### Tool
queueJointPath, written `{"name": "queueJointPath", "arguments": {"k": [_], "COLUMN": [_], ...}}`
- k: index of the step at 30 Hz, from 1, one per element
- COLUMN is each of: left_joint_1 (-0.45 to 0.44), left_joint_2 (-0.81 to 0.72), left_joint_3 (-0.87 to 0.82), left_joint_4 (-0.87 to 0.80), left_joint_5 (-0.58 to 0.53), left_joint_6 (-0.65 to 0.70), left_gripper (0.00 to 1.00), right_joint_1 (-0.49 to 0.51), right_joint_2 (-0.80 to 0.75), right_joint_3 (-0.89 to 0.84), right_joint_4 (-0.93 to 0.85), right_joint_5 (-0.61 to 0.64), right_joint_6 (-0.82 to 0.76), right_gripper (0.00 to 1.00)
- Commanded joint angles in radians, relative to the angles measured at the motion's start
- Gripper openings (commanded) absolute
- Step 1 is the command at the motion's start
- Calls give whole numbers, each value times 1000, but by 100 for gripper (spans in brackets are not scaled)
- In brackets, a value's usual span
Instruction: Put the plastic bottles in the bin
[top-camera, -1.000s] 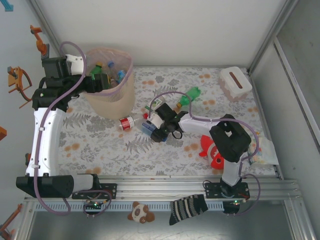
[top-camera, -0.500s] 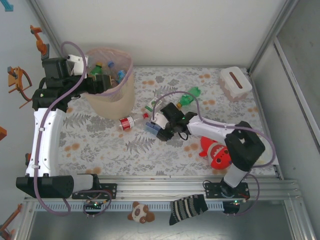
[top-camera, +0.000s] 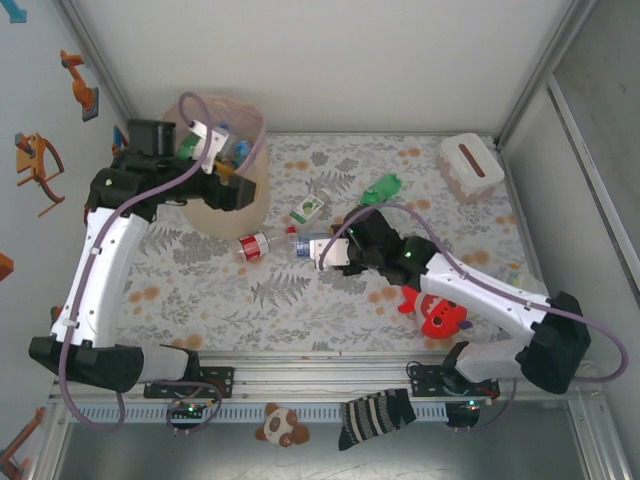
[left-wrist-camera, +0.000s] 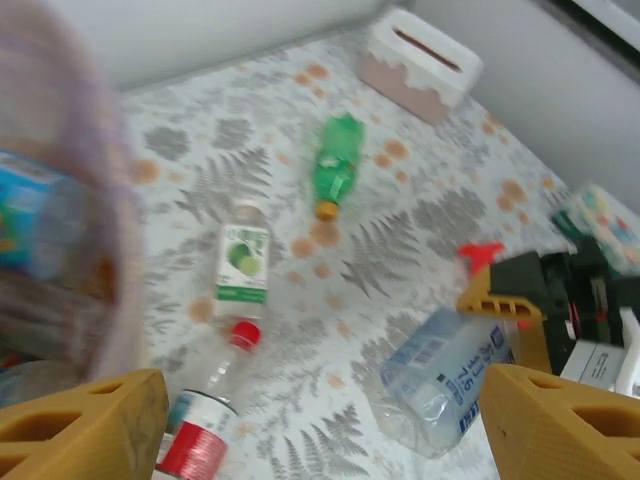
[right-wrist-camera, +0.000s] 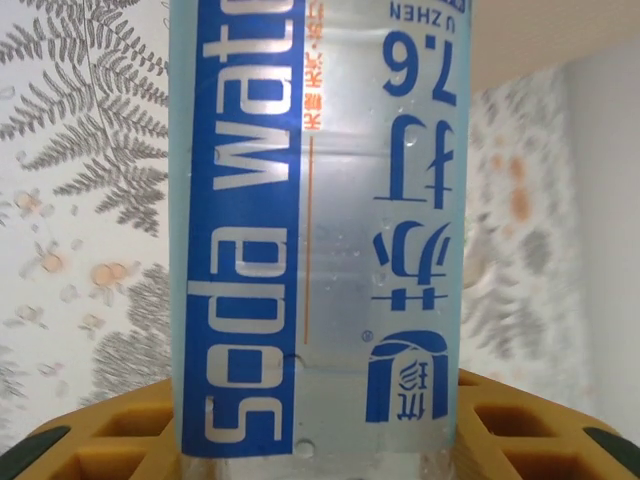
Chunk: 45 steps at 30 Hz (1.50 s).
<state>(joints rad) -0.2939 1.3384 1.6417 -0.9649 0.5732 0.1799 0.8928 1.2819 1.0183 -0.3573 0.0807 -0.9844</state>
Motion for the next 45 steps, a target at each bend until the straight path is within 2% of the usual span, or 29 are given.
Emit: {"name": "queueJointPath", "arguments": {"k": [1, 8, 14, 24, 37, 42, 45], "left_joint_1": [-65, -190, -283, -361, -372, -373, -371], "left_joint_2": [26, 71, 111, 174, 189, 181, 181], "left_joint_3": [27, 43, 43, 67, 91, 93, 97], "left_joint_4": [-127, -246, -316, -352, -383, -383, -386], "left_joint_5": [44, 66, 78, 77, 81, 72, 58], "left_joint_6": [108, 170, 212, 241, 270, 276, 276], "left_gripper": [85, 90, 91, 87, 64, 61, 59], "right_joint_1": [33, 131, 191, 235, 254, 257, 258], "right_joint_2": [-41, -82, -111, -138, -132, -131, -132], "right_joint_3": [41, 63, 67, 102, 120, 120, 124], "right_joint_4": [6, 78, 154, 155, 116, 106, 88], "right_joint_5": [91, 213, 232, 195, 197, 198, 197], "right_joint_6": [-245, -502, -628, -645, -646, -643, -626], "right_gripper": [40, 36, 33, 33, 34, 39, 51]}}
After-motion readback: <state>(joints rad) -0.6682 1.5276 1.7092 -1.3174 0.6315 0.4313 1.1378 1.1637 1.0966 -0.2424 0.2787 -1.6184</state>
